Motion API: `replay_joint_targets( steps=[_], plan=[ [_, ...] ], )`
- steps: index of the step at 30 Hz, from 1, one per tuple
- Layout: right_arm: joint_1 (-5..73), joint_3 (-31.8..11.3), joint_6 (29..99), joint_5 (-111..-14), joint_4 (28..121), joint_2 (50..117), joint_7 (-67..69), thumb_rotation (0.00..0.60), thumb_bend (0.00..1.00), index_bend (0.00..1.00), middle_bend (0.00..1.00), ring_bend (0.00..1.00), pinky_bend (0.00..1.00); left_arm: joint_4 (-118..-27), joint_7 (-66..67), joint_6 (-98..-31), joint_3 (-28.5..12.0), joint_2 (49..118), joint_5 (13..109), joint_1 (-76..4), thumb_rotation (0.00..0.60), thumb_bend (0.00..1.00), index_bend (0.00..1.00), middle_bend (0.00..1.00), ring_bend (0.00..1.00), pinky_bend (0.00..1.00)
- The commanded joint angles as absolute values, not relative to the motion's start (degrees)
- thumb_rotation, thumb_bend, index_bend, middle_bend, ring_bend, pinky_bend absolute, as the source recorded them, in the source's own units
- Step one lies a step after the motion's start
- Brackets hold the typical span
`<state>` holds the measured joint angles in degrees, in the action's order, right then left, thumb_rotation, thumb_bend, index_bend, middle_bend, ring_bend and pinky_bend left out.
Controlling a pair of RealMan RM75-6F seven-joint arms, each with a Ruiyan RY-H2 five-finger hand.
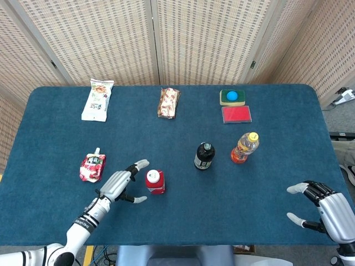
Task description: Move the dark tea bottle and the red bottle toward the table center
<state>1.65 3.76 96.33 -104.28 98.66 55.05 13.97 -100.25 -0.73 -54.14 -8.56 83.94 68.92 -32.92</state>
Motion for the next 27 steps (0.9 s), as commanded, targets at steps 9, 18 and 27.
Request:
replay_joint_targets(
  steps=[9, 18, 27],
  plan=[
    [1.5, 3.5, 96.3, -104.1, 98.6, 55.0, 14.2, 0.6, 0.0, 0.42, 0.45, 0.34, 0.44, -101.7, -0.1, -52.7, -10.1, 85.5, 65.0, -35.1, 0.6, 0.14, 0.1, 0.05, 0.11, 0.32],
    [1.5, 3.4, 96.3, -104.1, 98.6, 54.9, 14.5, 0.6, 0.0, 0.42, 0.45, 0.34, 0.44, -101.2, 3.6, -53.2, -11.2, 88.0, 59.8, -37.1, 0.6, 0.14, 0.13, 0.07, 0.13, 0.32],
    [1.6, 3.3, 96.0, -104.0, 98.4, 54.9, 14.8, 0.6, 0.0, 0.42, 0.45, 0.34, 0.44, -101.2, 6.5, -55.0, -11.6, 89.7, 56.3, -38.1, 0.6, 0.14, 0.19, 0.13, 0.17, 0.32]
  ],
)
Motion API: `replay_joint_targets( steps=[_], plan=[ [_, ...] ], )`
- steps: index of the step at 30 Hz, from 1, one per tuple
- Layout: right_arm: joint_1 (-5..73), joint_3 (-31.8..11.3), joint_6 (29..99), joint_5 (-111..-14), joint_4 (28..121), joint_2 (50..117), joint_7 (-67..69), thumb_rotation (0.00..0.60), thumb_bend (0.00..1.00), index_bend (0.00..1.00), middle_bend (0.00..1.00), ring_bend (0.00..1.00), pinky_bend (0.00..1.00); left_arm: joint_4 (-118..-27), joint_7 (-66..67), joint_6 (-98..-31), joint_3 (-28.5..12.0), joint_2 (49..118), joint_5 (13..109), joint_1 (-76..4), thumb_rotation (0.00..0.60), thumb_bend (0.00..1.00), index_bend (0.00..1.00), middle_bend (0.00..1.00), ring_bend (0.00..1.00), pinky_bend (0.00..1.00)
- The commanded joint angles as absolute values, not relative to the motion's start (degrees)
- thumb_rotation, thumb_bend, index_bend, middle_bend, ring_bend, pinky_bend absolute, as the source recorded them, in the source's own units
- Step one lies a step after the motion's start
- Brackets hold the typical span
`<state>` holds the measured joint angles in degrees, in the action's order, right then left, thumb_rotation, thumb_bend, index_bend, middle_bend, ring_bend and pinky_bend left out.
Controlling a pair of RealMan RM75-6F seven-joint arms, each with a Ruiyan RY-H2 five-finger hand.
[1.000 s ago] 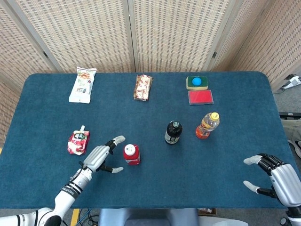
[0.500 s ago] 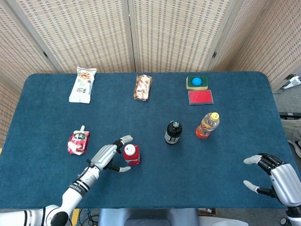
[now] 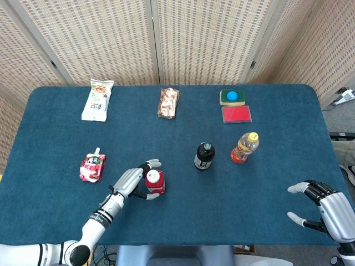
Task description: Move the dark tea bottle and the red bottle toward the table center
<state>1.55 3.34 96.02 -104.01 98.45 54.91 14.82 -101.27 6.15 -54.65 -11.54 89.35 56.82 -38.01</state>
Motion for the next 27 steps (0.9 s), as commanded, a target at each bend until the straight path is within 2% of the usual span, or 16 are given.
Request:
replay_joint_targets(
  steps=[1, 7, 12, 27],
  plan=[
    [1.5, 3.3, 96.0, -104.0, 98.4, 54.9, 14.9, 0.6, 0.0, 0.42, 0.45, 0.34, 0.44, -101.2, 6.7, -55.2, -11.6, 89.9, 56.1, -38.2, 0.6, 0.14, 0.21, 0.14, 0.18, 0.32],
    [1.5, 3.3, 96.1, -104.1, 98.4, 54.9, 14.9, 0.6, 0.0, 0.42, 0.45, 0.34, 0.44, -100.9, 7.9, -57.3, -11.8, 91.4, 55.0, -38.2, 0.6, 0.14, 0.32, 0.27, 0.24, 0.33],
    [1.5, 3.2, 96.0, -104.0, 98.4, 54.9, 14.9, 0.6, 0.0, 0.42, 0.45, 0.34, 0.44, -100.7, 8.6, -58.0, -11.8, 91.9, 54.8, -38.3, 0.6, 0.14, 0.4, 0.35, 0.28, 0.34],
    [1.5, 3.2, 95.9, -104.0, 98.4, 54.9, 14.9, 0.6, 0.0, 0.42, 0.45, 0.34, 0.44, -100.2, 9.3, -59.6, -13.0, 92.6, 56.0, -39.0, 0.6, 0.14, 0.45, 0.39, 0.3, 0.35]
  ],
)
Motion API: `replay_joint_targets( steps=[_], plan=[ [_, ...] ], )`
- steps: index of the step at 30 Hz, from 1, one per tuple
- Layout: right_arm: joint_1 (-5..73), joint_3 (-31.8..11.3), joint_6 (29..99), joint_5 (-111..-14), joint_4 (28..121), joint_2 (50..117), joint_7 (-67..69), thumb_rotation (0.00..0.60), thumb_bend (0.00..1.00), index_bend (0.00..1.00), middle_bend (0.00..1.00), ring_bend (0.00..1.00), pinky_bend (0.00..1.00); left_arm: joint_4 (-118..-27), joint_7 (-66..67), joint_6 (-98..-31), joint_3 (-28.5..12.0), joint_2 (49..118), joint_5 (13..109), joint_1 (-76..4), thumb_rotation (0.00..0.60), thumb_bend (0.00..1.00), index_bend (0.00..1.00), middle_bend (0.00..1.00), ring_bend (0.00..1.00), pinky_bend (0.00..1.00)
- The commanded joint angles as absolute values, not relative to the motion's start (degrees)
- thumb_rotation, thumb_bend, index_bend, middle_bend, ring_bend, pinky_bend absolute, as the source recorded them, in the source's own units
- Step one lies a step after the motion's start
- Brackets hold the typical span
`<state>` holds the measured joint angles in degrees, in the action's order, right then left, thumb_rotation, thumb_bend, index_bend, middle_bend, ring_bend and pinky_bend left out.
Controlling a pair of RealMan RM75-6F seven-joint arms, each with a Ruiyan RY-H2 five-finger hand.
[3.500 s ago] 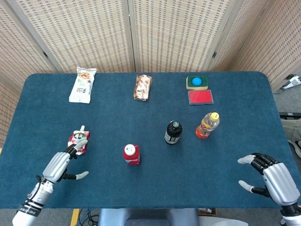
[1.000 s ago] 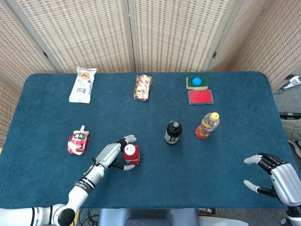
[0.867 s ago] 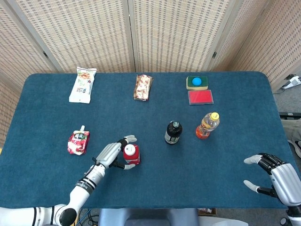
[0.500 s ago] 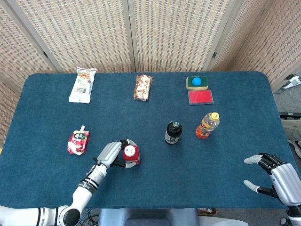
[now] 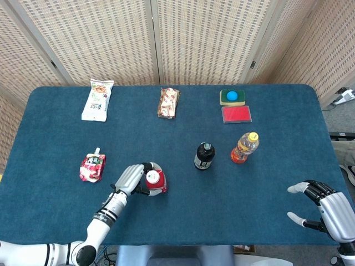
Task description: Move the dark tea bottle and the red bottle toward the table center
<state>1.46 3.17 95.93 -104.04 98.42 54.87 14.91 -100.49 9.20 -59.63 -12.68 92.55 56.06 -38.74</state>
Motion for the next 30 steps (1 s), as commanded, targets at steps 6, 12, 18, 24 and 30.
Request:
replay_joint_targets(
  steps=[6, 12, 18, 24, 30],
  plan=[
    [1.5, 3.1, 95.7, -104.0, 98.4, 54.9, 14.9, 0.6, 0.0, 0.42, 0.45, 0.34, 0.44, -99.0, 10.2, -58.7, -14.7, 92.7, 54.5, -40.5, 0.6, 0.14, 0.45, 0.39, 0.3, 0.35],
    [1.5, 3.1, 95.7, -104.0, 98.4, 54.9, 14.9, 0.6, 0.0, 0.42, 0.45, 0.34, 0.44, -97.7, 11.4, -57.7, -16.3, 92.8, 52.6, -42.4, 0.6, 0.14, 0.45, 0.39, 0.3, 0.35],
    [1.6, 3.1, 95.6, -103.9, 98.3, 54.8, 15.3, 0.6, 0.0, 0.42, 0.45, 0.34, 0.44, -96.8, 13.3, -57.7, -17.5, 93.2, 51.6, -44.4, 0.6, 0.14, 0.45, 0.39, 0.3, 0.35],
    [1.5, 3.1, 95.9, -103.7, 98.2, 54.6, 15.8, 0.6, 0.0, 0.42, 0.45, 0.34, 0.44, -94.9, 15.4, -56.8, -18.0, 94.0, 50.1, -46.6, 0.6, 0.14, 0.45, 0.39, 0.3, 0.35],
    [1.5, 2.9, 95.9, -103.4, 98.0, 54.4, 16.5, 0.6, 0.0, 0.42, 0.45, 0.34, 0.44, -92.6, 17.2, -56.8, -18.0, 94.9, 49.3, -48.2, 0.6, 0.14, 0.45, 0.39, 0.3, 0.35]
  ],
)
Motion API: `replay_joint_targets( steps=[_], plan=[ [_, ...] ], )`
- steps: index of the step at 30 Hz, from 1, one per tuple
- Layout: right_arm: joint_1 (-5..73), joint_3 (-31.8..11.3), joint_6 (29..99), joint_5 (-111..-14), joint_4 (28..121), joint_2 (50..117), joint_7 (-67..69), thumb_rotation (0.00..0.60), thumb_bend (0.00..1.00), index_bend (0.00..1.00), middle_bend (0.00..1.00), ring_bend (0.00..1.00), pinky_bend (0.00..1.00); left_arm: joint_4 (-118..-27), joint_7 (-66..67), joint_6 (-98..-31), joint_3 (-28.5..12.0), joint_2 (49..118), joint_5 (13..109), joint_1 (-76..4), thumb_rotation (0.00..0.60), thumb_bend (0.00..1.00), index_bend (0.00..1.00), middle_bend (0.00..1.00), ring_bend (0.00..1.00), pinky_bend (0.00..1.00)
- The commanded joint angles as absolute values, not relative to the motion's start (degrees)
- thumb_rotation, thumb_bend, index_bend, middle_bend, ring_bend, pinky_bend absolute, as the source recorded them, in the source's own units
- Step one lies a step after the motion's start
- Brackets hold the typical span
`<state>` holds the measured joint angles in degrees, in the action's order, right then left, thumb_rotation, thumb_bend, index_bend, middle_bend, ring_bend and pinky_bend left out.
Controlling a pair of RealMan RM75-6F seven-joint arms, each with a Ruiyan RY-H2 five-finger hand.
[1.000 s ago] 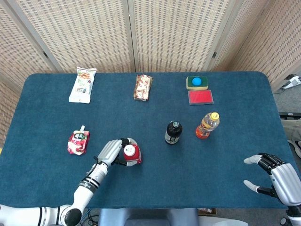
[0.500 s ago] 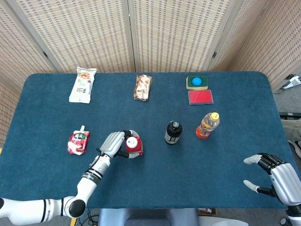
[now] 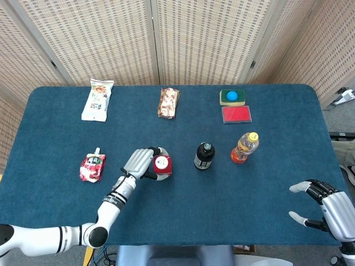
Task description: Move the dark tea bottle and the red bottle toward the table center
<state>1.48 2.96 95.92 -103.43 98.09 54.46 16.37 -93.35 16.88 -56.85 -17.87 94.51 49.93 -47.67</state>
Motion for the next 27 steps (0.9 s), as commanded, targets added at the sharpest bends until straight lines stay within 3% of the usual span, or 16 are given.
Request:
replay_joint_targets(
  steps=[1, 27],
  plan=[
    [1.5, 2.9, 95.9, -103.4, 98.0, 54.4, 16.6, 0.6, 0.0, 0.42, 0.45, 0.34, 0.44, -92.3, 17.2, -56.7, -18.1, 95.0, 49.0, -48.4, 0.6, 0.14, 0.45, 0.39, 0.3, 0.35],
    [1.4, 2.7, 96.1, -102.9, 97.7, 54.0, 18.0, 0.6, 0.0, 0.42, 0.45, 0.34, 0.44, -85.9, 19.5, -56.1, -18.0, 97.2, 46.2, -51.6, 0.6, 0.14, 0.44, 0.39, 0.3, 0.35]
  ],
)
